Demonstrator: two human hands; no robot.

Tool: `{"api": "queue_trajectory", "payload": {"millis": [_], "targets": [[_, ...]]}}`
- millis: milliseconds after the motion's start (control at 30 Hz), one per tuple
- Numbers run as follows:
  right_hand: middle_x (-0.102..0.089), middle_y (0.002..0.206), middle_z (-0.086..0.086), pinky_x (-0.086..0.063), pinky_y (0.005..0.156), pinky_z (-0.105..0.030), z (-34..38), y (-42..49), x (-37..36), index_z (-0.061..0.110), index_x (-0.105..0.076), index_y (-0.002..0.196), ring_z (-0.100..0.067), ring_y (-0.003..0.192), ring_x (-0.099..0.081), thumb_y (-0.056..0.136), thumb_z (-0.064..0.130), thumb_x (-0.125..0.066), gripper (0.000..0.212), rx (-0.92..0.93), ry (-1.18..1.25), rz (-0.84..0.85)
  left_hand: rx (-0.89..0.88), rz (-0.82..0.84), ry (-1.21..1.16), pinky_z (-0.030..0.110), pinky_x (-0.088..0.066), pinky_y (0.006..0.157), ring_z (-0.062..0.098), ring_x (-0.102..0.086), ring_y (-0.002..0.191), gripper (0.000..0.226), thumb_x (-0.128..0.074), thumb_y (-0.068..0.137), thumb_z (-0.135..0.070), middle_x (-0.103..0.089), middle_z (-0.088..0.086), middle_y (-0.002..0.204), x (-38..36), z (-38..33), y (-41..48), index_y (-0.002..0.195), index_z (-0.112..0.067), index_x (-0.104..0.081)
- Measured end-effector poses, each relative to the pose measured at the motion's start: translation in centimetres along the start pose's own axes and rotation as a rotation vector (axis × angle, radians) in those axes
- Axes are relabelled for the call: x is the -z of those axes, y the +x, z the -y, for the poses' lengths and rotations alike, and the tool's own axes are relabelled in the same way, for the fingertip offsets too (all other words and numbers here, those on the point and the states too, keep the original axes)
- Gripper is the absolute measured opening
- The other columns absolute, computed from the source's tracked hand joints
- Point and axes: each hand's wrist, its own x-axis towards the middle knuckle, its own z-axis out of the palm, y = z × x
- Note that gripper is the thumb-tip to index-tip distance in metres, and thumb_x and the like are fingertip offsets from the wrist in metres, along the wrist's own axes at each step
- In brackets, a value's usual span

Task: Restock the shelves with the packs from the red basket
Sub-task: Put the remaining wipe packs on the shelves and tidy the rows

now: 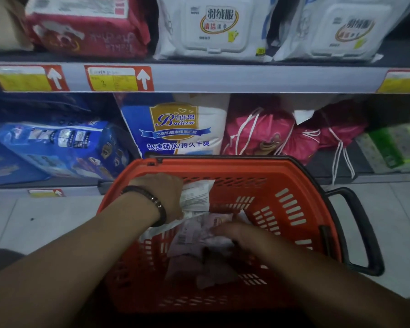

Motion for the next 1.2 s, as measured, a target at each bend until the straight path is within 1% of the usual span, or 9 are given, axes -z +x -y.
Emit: {"api": "queue_trajectory", "payload": {"millis": [100, 200, 433, 633, 767, 833, 967, 1067, 1200], "targets": [[-0.067, 0.129, -0.011, -0.056, 0.076, -0.035, 2.0, -1.8, 1.8, 0.016, -0.061, 0.131, -0.024, 0.101, -0.065, 0.090, 0.031, -0.081, 0.048, -0.129, -0.022, 0.090, -0.025, 0.019, -0.005, 0.038, -0.053, 0.099, 0.027, -0.062, 0.121, 0.050, -0.066, 0.094, -0.045, -0.062, 0.005, 0.135, 0.3, 0.3, -0.4, 0.136, -0.021, -0.053], [-0.069, 0.109, -0.015, -0.056, 0.064, -0.034, 3.2, -5.2, 4.3, 0.013, -0.058, 0.131, -0.025, 0.072, -0.068, 0.095, 0.033, -0.073, 0.044, -0.217, -0.017, 0.197, -0.032, 0.039, -0.066, 0.037, -0.054, 0.097, 0.026, -0.063, 0.116, 0.049, -0.066, 0.094, -0.044, -0.063, 0.005, 0.132, 0.7, 0.6, -1.2, 0.135, -0.020, -0.053], [-0.077, 0.092, -0.013, -0.060, 0.067, -0.033, 4.4, -18.5, 10.4, 0.008, -0.070, 0.111, -0.028, 0.081, -0.075, 0.096, 0.007, -0.069, 0.015, 0.184, -0.185, 0.162, -0.058, 0.027, -0.263, 0.033, -0.055, 0.095, 0.023, -0.065, 0.111, 0.047, -0.071, 0.089, -0.049, -0.067, 0.002, 0.126, 2.3, 0.3, -3.8, 0.125, -0.020, -0.063], [-0.077, 0.116, -0.018, -0.063, 0.079, -0.047, 1.5, -22.9, 11.5, 0.007, -0.060, 0.124, -0.038, 0.106, -0.076, 0.097, 0.002, -0.066, 0.028, 0.424, 0.314, -0.013, -0.051, -0.160, -0.793, 0.036, -0.055, 0.100, 0.014, -0.071, 0.105, 0.065, -0.069, 0.059, -0.079, -0.074, -0.016, 0.115, 2.2, 0.6, -4.6, 0.115, -0.046, -0.070], [-0.075, 0.123, -0.025, -0.057, 0.098, -0.063, 2.2, -22.7, 9.4, -0.002, -0.056, 0.135, -0.046, 0.113, -0.073, 0.094, -0.008, -0.064, 0.042, 0.566, 0.736, 0.079, -0.123, -0.193, -1.303, 0.036, -0.060, 0.093, 0.015, -0.077, 0.097, 0.015, -0.074, 0.094, -0.034, -0.079, -0.005, 0.113, 2.4, -2.2, -6.4, 0.109, -0.032, -0.072], [-0.076, 0.122, -0.024, -0.056, 0.097, -0.065, 2.7, -23.1, 8.5, -0.001, -0.059, 0.132, -0.046, 0.113, -0.073, 0.094, -0.004, -0.069, 0.039, 0.627, 0.776, 0.092, -0.179, -0.187, -1.512, 0.046, -0.058, 0.099, 0.020, -0.077, 0.104, 0.028, -0.071, 0.097, -0.037, -0.079, -0.001, 0.115, 2.6, -3.8, -6.9, 0.122, -0.025, -0.071], [-0.078, 0.120, -0.018, -0.061, 0.091, -0.051, 3.6, -23.3, 8.1, 0.003, -0.061, 0.129, -0.037, 0.109, -0.077, 0.079, 0.011, -0.089, 0.058, 0.739, 0.708, 0.028, -0.263, -0.085, -1.832, 0.053, -0.054, 0.104, 0.036, -0.074, 0.110, 0.035, -0.074, 0.093, -0.027, -0.077, 0.015, 0.118, 3.2, -6.1, -7.9, 0.125, -0.013, -0.071], [-0.071, 0.130, -0.006, -0.060, 0.096, -0.041, 4.2, -23.6, 8.8, 0.017, -0.057, 0.124, -0.019, 0.108, -0.074, 0.064, 0.033, -0.100, 0.075, 0.772, 0.342, -0.252, -0.284, -0.138, -1.892, 0.060, -0.053, 0.103, 0.039, -0.074, 0.109, 0.049, -0.079, 0.081, -0.011, -0.076, 0.018, 0.119, 3.5, -6.2, -7.9, 0.129, -0.009, -0.067], [-0.020, 0.132, 0.018, -0.049, 0.110, -0.038, 4.7, -24.6, 9.7, 0.033, -0.024, 0.152, -0.012, 0.127, -0.045, 0.048, 0.062, -0.095, 0.129, 0.875, -0.103, -0.649, -0.265, -0.269, -1.865, 0.059, -0.057, 0.097, 0.037, -0.076, 0.104, 0.043, -0.077, 0.085, 0.002, -0.078, 0.015, 0.117, 4.4, -5.8, -8.1, 0.125, -0.010, -0.065]]}}
